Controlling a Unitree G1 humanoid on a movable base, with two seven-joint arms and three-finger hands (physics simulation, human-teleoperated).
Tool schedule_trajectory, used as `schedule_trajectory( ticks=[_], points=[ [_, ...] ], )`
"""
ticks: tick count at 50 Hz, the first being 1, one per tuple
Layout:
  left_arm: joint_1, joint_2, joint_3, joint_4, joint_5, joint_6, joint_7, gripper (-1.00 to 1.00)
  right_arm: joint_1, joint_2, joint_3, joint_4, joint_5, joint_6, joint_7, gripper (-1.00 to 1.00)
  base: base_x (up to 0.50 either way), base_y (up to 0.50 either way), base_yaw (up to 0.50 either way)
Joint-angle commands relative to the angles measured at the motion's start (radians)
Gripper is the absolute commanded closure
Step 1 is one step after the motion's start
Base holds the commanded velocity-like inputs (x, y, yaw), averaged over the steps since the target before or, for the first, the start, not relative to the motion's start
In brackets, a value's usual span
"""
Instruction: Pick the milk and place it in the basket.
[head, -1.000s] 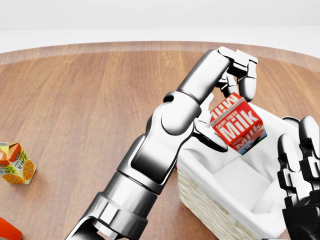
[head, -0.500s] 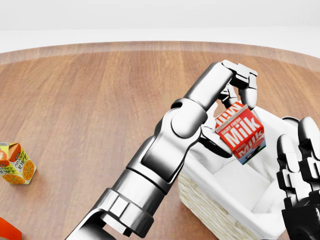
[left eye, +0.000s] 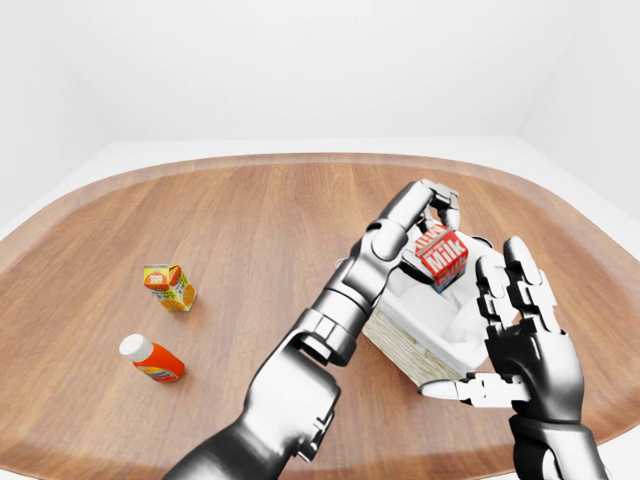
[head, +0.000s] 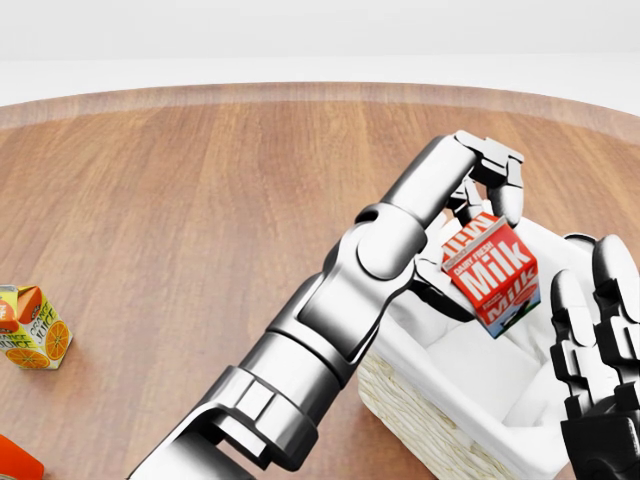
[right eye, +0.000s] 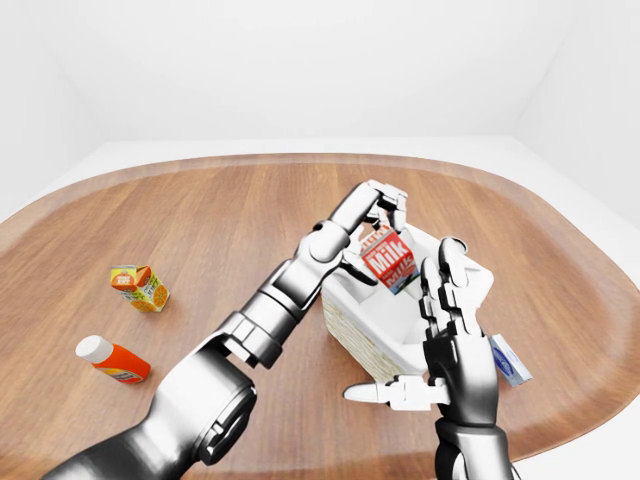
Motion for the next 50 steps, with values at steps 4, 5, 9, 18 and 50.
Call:
schedule_trajectory(
  ticks=[4,5,9,18,50],
  points=[
    [-0.064,-0.002,0.037,0.111,-0.072,-0.057,0.042,1.0,0.005,-0.001,0.0,-0.002,0.004,-0.003,0.001,-1.0,0.0,0.0,0.0],
    [-0.069,-0.001,0.039,0.127,-0.072,-0.063,0.044,1.0,0.004,-0.001,0.001,0.0,0.003,-0.004,0.002,-1.0,0.0,0.0,0.0],
    [-0.085,-0.002,0.048,0.179,-0.075,-0.088,0.053,1.0,0.004,-0.001,0.002,0.0,0.003,-0.004,0.002,-1.0,0.0,0.0,0.0],
    [-0.1,0.0,0.06,0.237,-0.071,-0.109,0.057,1.0,0.005,0.0,-0.009,-0.008,0.006,0.001,0.007,-1.0,0.0,0.0,0.0],
    [-0.105,0.003,0.087,0.317,-0.07,-0.109,0.062,1.0,0.001,0.005,-0.013,0.002,0.006,-0.001,0.013,-1.0,0.0,0.0,0.0]
  ],
)
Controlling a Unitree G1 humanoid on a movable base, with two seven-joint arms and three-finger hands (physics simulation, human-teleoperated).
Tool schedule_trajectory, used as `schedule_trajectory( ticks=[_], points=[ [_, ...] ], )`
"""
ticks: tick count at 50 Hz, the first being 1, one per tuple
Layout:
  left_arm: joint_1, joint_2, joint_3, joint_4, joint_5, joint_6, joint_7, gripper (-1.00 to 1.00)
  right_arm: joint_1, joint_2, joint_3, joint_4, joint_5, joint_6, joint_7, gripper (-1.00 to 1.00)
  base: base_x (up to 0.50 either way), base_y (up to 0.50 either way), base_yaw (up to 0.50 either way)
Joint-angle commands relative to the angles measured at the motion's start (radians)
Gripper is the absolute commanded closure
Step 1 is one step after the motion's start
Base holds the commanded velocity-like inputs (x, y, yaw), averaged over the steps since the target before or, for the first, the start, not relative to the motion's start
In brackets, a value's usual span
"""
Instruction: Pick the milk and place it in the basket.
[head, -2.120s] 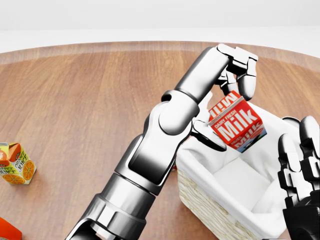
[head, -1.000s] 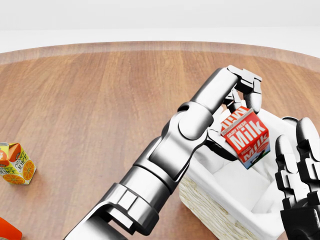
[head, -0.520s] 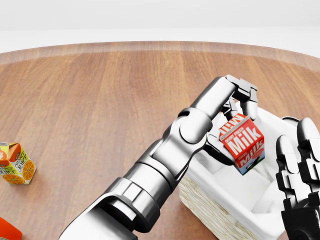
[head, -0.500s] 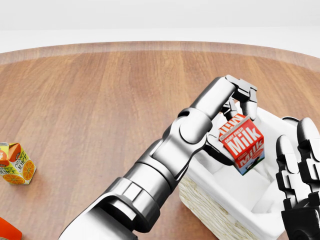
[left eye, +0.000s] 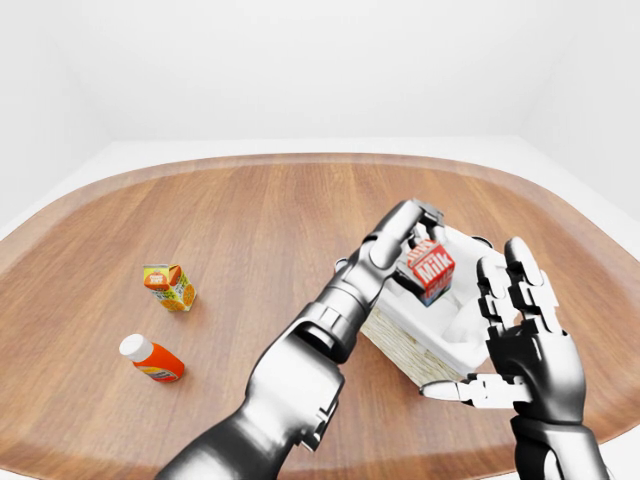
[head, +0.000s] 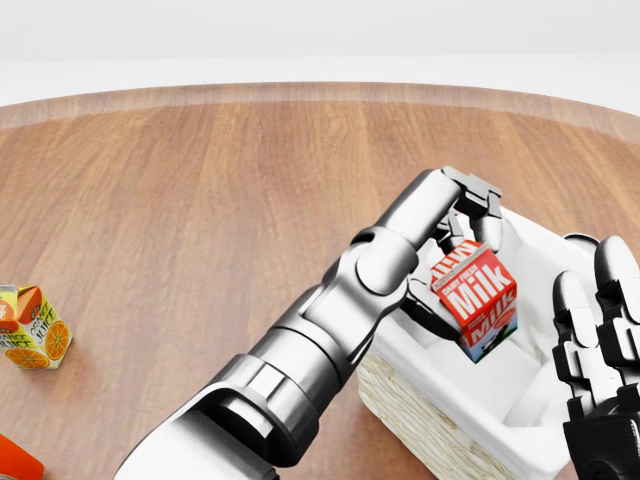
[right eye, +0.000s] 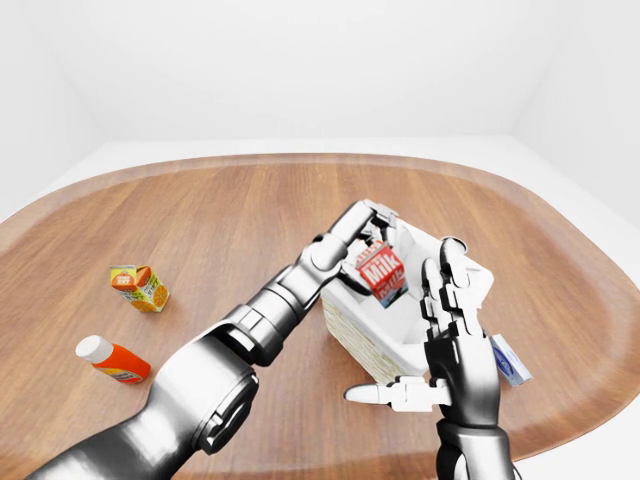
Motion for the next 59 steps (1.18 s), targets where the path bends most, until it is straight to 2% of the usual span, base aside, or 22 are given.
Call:
schedule_trajectory(
  ticks=[1,16,17,18,19,21,43,59],
  points=[
    [-0.01,0.0,0.048,-0.004,-0.057,0.0,0.008,1.0,0.0,0.001,-0.003,0.001,0.003,0.0,0.002,-1.0,0.0,0.0,0.0],
    [0.01,-0.006,0.04,0.011,-0.024,0.0,0.002,1.0,0.008,0.005,-0.008,0.003,0.008,-0.009,0.009,-1.0,0.0,0.0,0.0],
    [0.011,-0.007,0.037,0.011,-0.014,0.0,0.026,0.5,0.008,0.005,-0.008,0.003,0.007,-0.009,0.009,-1.0,0.0,0.0,0.0],
    [0.011,-0.007,0.036,0.012,-0.007,0.0,0.03,-1.0,0.008,0.006,-0.009,0.004,0.007,-0.009,0.009,-1.0,0.0,0.0,0.0],
    [0.015,-0.009,0.039,0.011,-0.013,0.0,0.002,-1.0,0.008,0.006,-0.009,0.004,0.007,-0.009,0.01,-1.0,0.0,0.0,0.0],
    [0.02,-0.014,0.045,0.007,-0.018,0.0,-0.004,-1.0,0.009,0.007,-0.01,0.003,0.008,-0.01,0.011,-1.0,0.0,0.0,0.0],
    [0.015,-0.013,0.045,-0.018,-0.055,0.0,-0.001,-1.0,-0.005,0.002,-0.014,0.022,0.009,-0.011,0.007,-1.0,0.0,0.0,0.0],
    [0.015,0.002,0.037,-0.113,-0.117,0.0,0.0,-1.0,-0.006,0.0,-0.002,0.031,-0.003,-0.017,0.0,-1.0,0.0,0.0,0.0]
  ],
)
